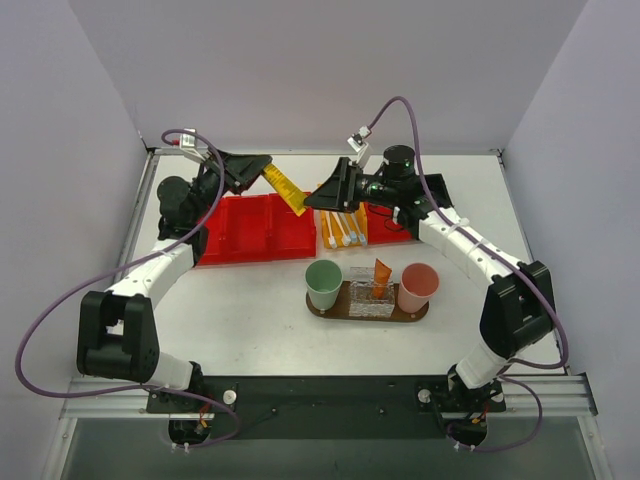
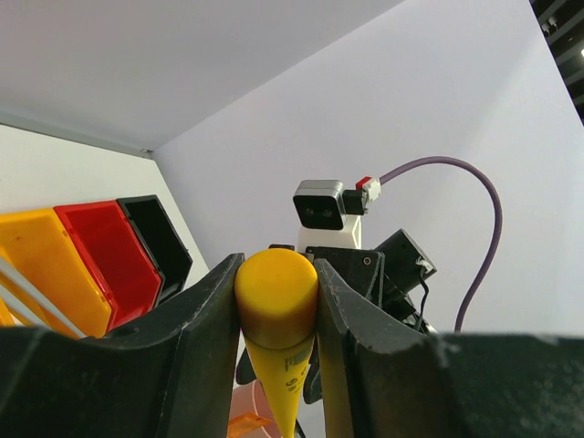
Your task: Prepare toiletry sets of a toothbrush and toothpaste on the tray
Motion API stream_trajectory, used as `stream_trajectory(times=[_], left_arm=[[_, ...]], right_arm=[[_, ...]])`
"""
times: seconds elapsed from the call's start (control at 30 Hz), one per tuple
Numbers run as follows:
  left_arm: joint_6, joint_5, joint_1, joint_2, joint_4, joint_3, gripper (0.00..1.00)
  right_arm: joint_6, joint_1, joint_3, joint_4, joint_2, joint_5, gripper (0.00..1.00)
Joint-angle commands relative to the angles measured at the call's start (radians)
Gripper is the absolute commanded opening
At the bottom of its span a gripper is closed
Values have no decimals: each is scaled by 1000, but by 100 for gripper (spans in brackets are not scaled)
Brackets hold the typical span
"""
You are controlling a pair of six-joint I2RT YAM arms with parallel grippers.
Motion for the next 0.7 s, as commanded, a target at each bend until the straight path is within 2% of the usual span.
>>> stream_trajectory(times=[0.0, 0.23, 0.67], left_arm=[[-27, -33, 6, -35, 91, -11, 0], [-13, -44, 6, -37, 113, -26, 0], [-11, -56, 6, -40, 131, -35, 0]], right_arm=[[47, 13, 0, 145, 4, -29, 46], [96, 33, 1, 181, 18, -46, 37], [86, 53, 1, 176, 28, -52, 28]])
